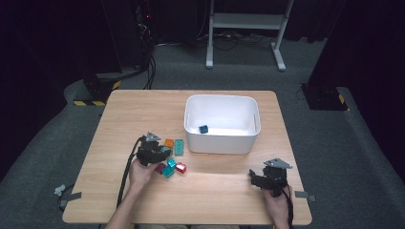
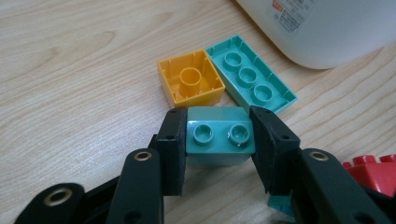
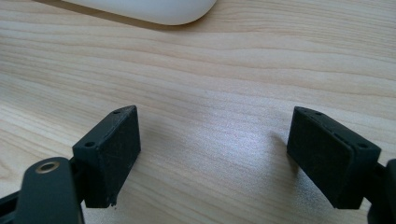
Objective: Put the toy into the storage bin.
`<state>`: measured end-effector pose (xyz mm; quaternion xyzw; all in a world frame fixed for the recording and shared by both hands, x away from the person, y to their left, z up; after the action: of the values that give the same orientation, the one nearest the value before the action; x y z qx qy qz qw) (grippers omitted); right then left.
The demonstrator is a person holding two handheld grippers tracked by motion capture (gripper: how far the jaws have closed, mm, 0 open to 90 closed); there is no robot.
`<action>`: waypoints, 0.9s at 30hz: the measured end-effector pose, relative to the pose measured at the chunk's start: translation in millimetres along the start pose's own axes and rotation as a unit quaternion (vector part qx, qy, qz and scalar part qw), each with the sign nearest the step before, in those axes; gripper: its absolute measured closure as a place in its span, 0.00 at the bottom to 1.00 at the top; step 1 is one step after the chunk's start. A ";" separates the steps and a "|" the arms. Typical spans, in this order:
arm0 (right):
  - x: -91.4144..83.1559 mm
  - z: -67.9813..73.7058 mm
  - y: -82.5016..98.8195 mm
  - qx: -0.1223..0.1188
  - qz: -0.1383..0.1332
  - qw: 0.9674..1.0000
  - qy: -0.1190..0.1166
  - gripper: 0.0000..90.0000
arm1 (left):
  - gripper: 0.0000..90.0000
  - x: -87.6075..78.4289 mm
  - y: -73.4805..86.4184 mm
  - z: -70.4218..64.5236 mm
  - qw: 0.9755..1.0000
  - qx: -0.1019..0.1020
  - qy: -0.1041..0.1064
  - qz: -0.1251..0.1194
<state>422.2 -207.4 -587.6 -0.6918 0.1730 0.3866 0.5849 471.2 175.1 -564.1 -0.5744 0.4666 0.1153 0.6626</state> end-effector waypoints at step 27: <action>0.0 0.0 0.0 0.000 0.000 1.000 0.000 0.19 | 0.65 -29.3 -8.6 3.7 0.999 -0.006 0.011 -0.029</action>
<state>422.2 -207.4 -587.5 -0.6917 0.1731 0.3865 0.5849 463.2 186.9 -536.8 -0.5929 0.4565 0.0924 0.6569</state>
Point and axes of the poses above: each handheld gripper's, and its own axes: x roughly forward along the jaws, y roughly out of its underside, z roughly to its left, the point moved 9 cm from there along x, roughly forward along the jaws, and after that the axes turned 3 degrees about z, right-handed, at the moved point
